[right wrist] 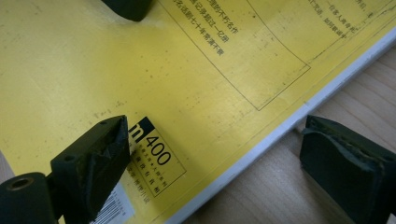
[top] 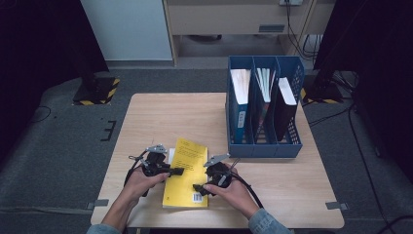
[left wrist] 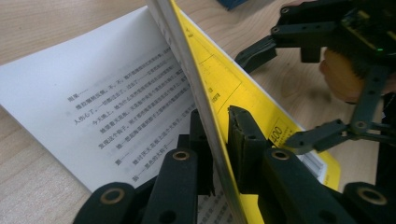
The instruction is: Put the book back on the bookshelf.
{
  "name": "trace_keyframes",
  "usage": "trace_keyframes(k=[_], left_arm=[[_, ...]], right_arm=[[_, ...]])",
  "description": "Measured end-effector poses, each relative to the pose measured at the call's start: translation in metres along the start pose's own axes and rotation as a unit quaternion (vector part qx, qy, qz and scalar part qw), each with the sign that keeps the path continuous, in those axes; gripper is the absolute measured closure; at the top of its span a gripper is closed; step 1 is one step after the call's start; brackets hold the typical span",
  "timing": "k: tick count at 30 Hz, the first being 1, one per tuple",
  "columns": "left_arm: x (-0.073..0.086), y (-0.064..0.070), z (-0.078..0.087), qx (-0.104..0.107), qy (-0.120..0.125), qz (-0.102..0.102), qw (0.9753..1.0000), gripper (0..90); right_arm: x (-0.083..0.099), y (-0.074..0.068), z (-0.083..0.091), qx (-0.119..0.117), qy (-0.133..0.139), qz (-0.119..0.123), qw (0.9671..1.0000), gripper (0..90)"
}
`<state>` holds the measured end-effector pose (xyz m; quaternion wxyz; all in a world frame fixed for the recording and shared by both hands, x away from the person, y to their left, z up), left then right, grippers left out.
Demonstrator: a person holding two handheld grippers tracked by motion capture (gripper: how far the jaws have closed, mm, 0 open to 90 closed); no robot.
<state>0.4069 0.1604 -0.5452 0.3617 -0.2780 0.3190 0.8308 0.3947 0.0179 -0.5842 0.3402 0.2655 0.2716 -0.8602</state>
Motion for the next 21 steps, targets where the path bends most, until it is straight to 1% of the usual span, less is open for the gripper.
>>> trace_keyframes(k=[6, 7, 9, 11, 13, 16, 19, 21], left_arm=[[-0.003, 0.006, 0.006, 0.011, 0.010, -0.002, 0.9999, 81.0], [-0.004, 0.007, 0.007, 0.012, 0.011, -0.004, 0.9999, 81.1], [-0.004, 0.008, 0.008, 0.012, 0.010, -0.008, 0.9998, 81.1], [-0.005, 0.011, 0.009, 0.012, 0.006, -0.018, 0.9997, 81.1], [-0.007, 0.014, 0.011, 0.013, 0.005, -0.021, 0.9997, 81.3], [-0.008, 0.017, 0.012, 0.015, 0.006, -0.029, 0.9995, 81.5], [-0.008, 0.017, 0.013, 0.017, 0.008, -0.030, 0.9994, 81.5], [-0.005, 0.016, 0.013, 0.014, 0.002, -0.032, 0.9994, 81.2]], right_arm=[[-0.005, 0.006, -0.001, -0.019, 0.009, -0.014, 0.9997, 6.3], [-0.005, 0.007, -0.002, -0.024, 0.010, -0.010, 0.9996, 6.1], [-0.007, 0.008, -0.002, -0.031, 0.009, -0.014, 0.9994, 5.8], [-0.008, 0.009, -0.002, -0.037, -0.002, -0.008, 0.9993, 5.4], [-0.009, 0.009, -0.003, -0.044, -0.013, -0.006, 0.9989, 3.9], [-0.012, 0.009, -0.004, -0.056, -0.016, -0.011, 0.9982, 2.4], [-0.015, 0.010, -0.005, -0.073, -0.012, -0.021, 0.9970, 5.3], [-0.016, 0.012, -0.003, -0.084, -0.013, -0.029, 0.9960, 11.2]])
Point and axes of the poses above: each handheld gripper's, and its own axes: z roughly backward along the jaws, x roughly out of its underside, y roughly to its right, the point moved 8 cm from there along -z, roughly forward along the jaws, and after that the axes turned 5 degrees about -z, right-handed, at the moved point
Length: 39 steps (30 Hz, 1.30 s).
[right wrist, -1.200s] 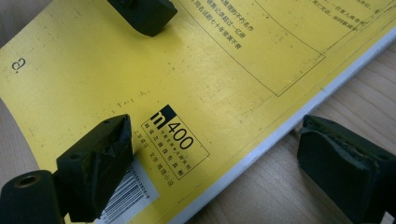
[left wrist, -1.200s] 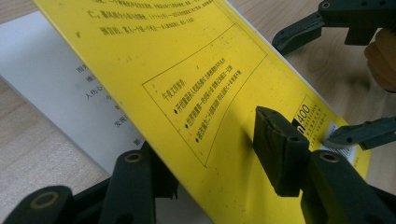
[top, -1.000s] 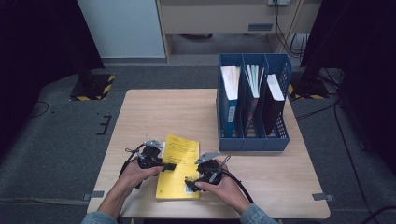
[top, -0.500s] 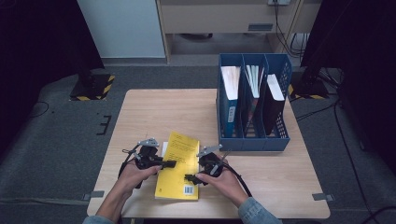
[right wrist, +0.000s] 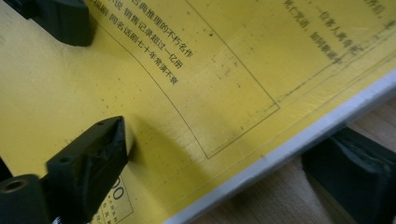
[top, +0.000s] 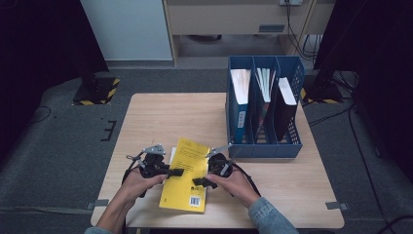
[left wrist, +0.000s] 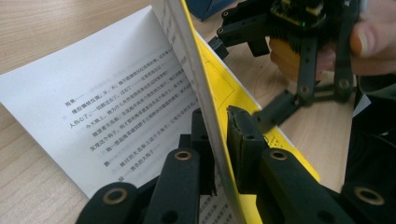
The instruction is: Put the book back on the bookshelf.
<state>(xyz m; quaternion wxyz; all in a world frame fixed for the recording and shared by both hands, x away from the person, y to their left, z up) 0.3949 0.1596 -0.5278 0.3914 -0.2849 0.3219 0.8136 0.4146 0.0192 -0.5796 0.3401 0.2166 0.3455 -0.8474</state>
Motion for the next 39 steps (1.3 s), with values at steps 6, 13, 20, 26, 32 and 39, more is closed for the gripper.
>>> trace_keyframes(k=[6, 13, 20, 26, 32, 39], left_arm=[[0.005, -0.002, 0.001, -0.014, -0.022, -0.010, 0.9996, 81.0], [0.003, -0.002, 0.007, -0.020, -0.020, -0.019, 0.9994, 80.9], [-0.007, -0.004, 0.016, -0.022, 0.012, -0.023, 0.9994, 82.5], [-0.015, 0.001, 0.021, -0.019, 0.023, -0.039, 0.9988, 82.9], [-0.016, -0.001, 0.022, -0.028, 0.024, -0.040, 0.9985, 82.1], [-0.028, -0.005, 0.027, -0.041, 0.045, -0.035, 0.9975, 80.9]], right_arm=[[-0.005, 0.001, 0.006, 0.003, -0.001, -0.007, 1.0000, 21.9], [-0.019, -0.007, 0.020, 0.017, 0.007, 0.024, 0.9995, 32.0], [-0.034, -0.021, 0.038, 0.012, 0.017, 0.039, 0.9990, 39.2], [-0.041, -0.036, 0.035, 0.014, -0.008, 0.073, 0.9972, 41.6], [-0.046, -0.036, 0.034, 0.034, -0.021, 0.071, 0.9967, 46.6], [-0.057, -0.033, 0.045, 0.053, -0.013, 0.060, 0.9967, 58.4]])
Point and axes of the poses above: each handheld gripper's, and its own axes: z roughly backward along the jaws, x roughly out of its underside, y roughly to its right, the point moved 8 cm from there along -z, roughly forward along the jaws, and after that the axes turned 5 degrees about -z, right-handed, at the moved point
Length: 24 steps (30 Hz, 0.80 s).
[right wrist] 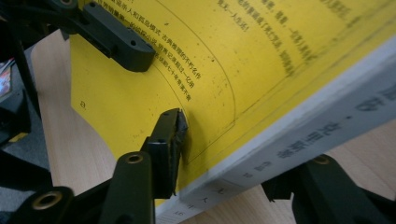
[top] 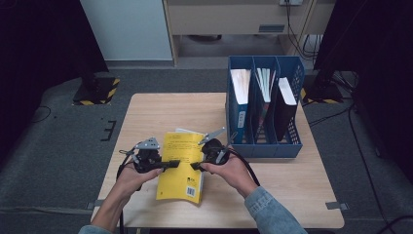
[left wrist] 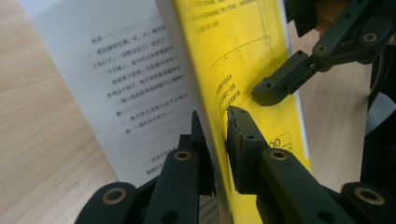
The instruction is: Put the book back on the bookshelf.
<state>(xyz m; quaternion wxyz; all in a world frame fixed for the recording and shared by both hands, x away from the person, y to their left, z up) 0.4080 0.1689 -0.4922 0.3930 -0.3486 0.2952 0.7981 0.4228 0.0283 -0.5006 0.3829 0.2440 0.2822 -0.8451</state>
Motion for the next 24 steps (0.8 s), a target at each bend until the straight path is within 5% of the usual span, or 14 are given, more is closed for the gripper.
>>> trace_keyframes(k=[16, 24], left_arm=[[-0.007, -0.009, 0.006, -0.035, 0.008, -0.007, 0.9993, 73.3], [-0.017, -0.018, 0.002, -0.063, 0.020, -0.009, 0.9978, 78.2]], right_arm=[[-0.019, 0.004, 0.023, 0.052, 0.002, 0.035, 0.9981, 69.4], [-0.030, 0.011, 0.031, 0.102, 0.016, 0.060, 0.9928, 73.0]])
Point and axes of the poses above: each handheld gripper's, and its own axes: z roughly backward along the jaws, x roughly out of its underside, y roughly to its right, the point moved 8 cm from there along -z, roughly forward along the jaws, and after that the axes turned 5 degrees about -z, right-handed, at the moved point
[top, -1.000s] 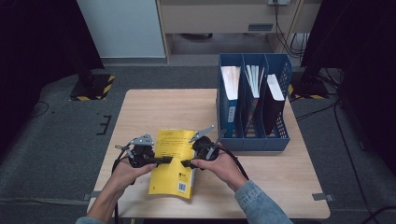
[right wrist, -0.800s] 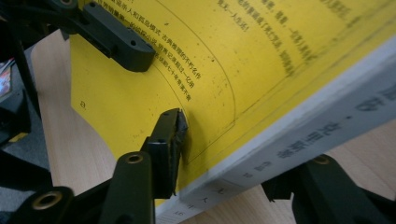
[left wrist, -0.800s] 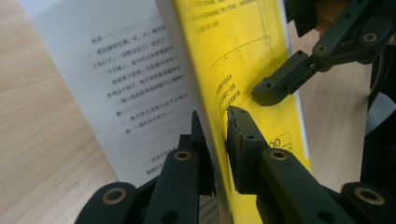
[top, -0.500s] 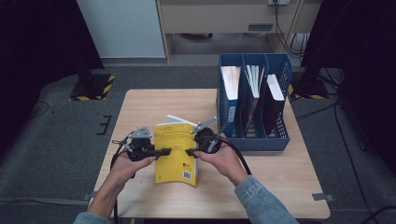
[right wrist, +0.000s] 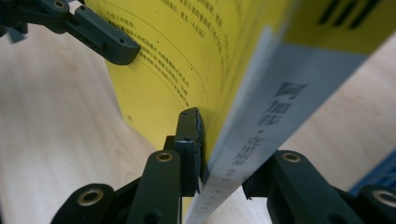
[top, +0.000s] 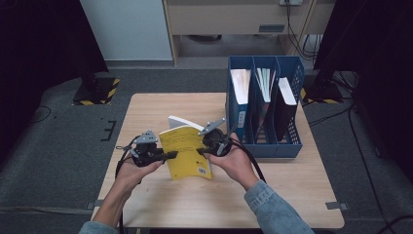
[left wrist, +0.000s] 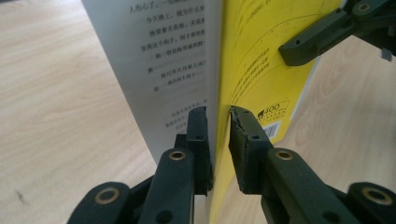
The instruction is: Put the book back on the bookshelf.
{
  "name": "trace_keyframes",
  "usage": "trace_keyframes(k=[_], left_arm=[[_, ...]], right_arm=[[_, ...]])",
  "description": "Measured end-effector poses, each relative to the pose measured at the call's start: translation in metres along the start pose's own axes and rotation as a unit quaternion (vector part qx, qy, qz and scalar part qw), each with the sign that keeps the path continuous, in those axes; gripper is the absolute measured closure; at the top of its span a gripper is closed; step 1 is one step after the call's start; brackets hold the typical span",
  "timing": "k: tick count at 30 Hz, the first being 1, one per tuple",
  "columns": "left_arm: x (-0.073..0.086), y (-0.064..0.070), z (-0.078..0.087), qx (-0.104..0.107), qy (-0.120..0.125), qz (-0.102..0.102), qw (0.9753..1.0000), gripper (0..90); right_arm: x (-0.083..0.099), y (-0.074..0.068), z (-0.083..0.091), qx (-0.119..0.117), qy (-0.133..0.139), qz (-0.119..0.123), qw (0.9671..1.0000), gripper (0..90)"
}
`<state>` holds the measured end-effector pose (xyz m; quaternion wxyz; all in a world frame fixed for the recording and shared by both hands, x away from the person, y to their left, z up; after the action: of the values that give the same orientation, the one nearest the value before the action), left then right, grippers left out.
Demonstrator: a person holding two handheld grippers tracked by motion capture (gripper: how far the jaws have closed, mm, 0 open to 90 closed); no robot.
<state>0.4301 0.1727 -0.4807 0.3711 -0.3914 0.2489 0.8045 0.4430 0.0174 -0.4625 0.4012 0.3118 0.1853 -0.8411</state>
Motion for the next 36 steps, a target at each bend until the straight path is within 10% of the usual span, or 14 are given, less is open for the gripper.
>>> trace_keyframes(k=[36], left_arm=[[0.001, 0.008, 0.002, 0.009, 0.003, -0.002, 1.0000, 73.6]], right_arm=[[-0.031, -0.014, 0.030, -0.061, 0.030, 0.030, 0.9973, 63.6]])
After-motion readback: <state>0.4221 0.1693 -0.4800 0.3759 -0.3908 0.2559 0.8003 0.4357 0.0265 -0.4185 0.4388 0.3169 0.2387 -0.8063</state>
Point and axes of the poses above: each handheld gripper's, and its own axes: z roughly backward along the jaws, x roughly out of its underside, y roughly to its right, the point moved 8 cm from there along -z, roughly forward along the jaws, and after that the axes turned 5 degrees about -z, right-handed, at the moved point
